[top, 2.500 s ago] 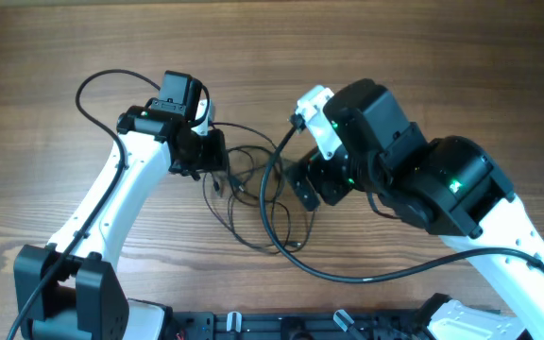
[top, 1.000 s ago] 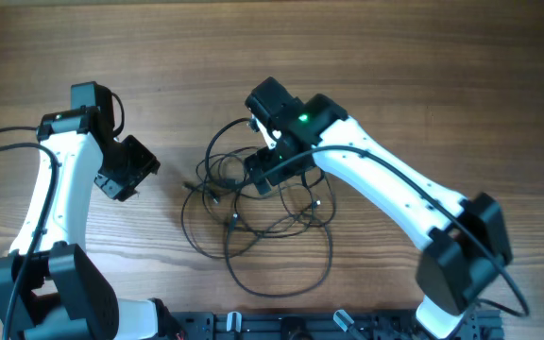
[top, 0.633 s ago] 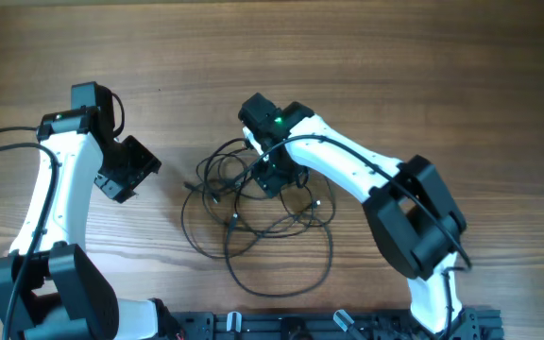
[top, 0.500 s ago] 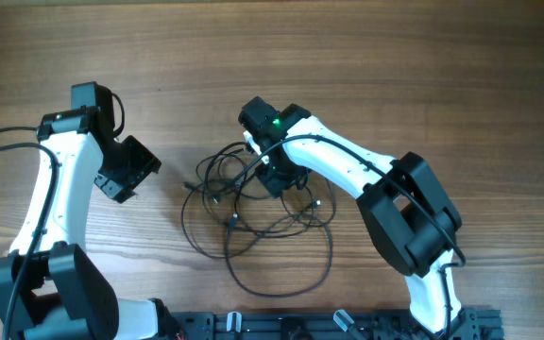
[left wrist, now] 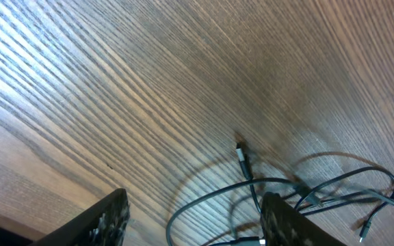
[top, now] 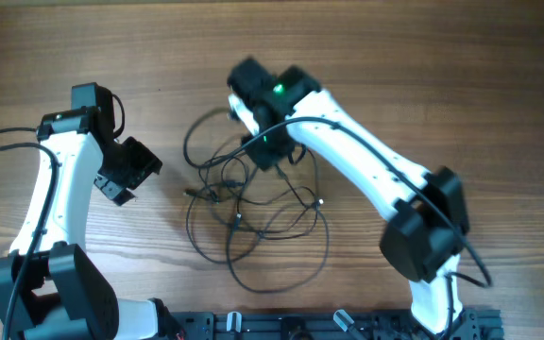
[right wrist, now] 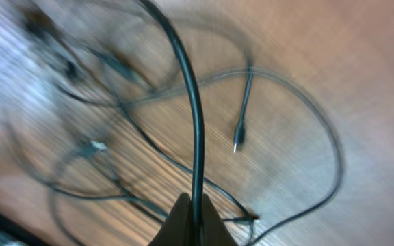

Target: Untangle cables

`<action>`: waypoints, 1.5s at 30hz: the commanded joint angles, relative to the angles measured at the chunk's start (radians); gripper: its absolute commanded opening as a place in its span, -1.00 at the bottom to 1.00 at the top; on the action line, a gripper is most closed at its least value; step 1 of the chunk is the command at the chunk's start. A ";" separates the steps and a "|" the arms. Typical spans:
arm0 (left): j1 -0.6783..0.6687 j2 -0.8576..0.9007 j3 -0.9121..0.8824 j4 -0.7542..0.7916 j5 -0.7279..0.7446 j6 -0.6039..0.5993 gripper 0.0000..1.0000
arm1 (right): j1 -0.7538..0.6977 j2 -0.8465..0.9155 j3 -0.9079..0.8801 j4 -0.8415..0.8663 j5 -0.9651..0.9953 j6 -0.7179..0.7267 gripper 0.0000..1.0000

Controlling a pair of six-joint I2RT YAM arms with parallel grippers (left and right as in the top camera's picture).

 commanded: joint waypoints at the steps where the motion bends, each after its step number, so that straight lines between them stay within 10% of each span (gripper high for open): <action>1: 0.005 0.002 0.002 -0.018 -0.008 0.020 0.27 | -0.004 -0.144 0.235 -0.006 0.039 -0.021 -0.92; 17: -0.277 0.002 -0.082 0.094 0.157 0.146 0.23 | -0.003 -0.592 0.461 0.459 0.218 -0.134 -0.92; 31: -0.379 0.003 -0.083 0.156 0.135 0.149 0.25 | -0.061 -0.700 0.461 0.401 0.840 -0.257 -0.92; 37: -0.379 0.003 -0.083 0.154 0.134 0.149 0.25 | -0.501 -0.631 0.456 0.126 0.600 -0.111 -0.92; 45: -0.379 0.003 -0.083 0.146 0.134 0.152 0.28 | -1.097 -0.487 0.451 0.236 0.198 0.066 -0.92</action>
